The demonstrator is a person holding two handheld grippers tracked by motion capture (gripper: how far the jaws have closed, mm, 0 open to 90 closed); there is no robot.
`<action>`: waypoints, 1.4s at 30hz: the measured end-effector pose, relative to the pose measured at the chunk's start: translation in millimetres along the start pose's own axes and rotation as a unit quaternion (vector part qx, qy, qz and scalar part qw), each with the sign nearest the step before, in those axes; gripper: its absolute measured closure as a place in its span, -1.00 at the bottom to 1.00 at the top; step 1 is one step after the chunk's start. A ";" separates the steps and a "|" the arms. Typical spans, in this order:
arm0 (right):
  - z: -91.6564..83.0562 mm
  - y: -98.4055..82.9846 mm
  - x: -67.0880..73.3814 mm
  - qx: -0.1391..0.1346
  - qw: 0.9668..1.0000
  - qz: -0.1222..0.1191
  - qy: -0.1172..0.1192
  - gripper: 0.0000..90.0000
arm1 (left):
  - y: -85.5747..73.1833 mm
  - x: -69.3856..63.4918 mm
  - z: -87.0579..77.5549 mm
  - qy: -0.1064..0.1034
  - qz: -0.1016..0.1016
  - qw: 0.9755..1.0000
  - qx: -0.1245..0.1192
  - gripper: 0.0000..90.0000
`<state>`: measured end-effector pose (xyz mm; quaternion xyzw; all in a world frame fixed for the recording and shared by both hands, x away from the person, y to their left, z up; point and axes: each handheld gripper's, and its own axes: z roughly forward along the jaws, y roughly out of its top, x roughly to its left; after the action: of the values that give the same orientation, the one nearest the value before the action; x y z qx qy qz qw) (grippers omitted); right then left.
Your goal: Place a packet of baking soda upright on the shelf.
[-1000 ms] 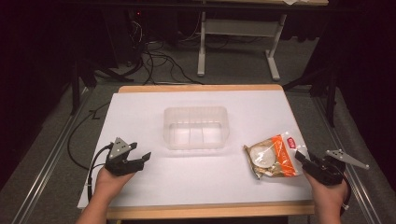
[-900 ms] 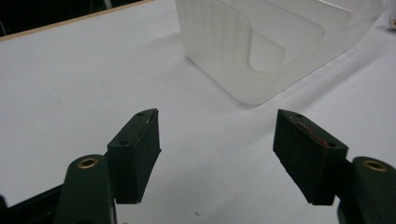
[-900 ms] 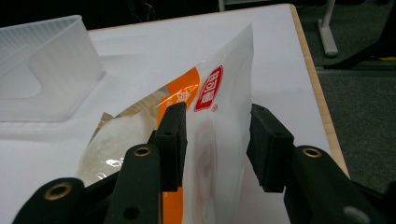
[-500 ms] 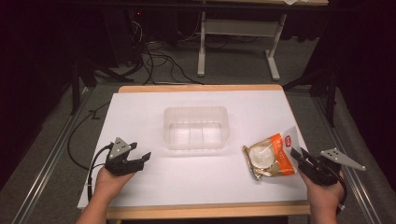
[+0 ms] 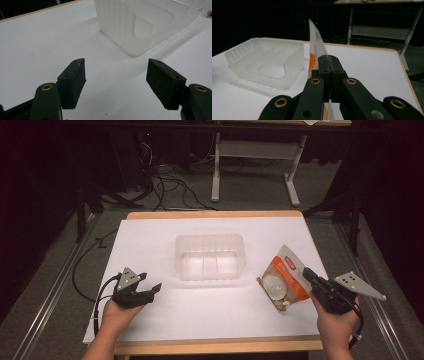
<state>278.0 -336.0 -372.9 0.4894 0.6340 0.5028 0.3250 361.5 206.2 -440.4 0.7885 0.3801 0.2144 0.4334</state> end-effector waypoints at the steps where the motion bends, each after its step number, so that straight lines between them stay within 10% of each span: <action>1: 2.0 3.1 3.9 -0.002 1.000 -0.005 0.000 1.00 | -0.1 0.1 0.0 0.000 -0.001 1.000 0.000 -0.29; 17: 41.0 21.1 28.9 0.004 0.999 -0.036 0.001 1.00 | -0.4 1.9 -1.4 0.000 -0.004 1.000 -0.004 -0.29; 42: 14.3 -18.1 20.6 0.019 1.000 -0.021 -0.004 0.52 | -0.4 -0.1 1.2 -0.006 0.000 1.000 0.004 -0.29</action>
<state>279.2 -312.2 -392.7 0.4844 0.6520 0.4817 0.3288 362.1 205.6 -441.4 0.7919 0.3780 0.2080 0.4322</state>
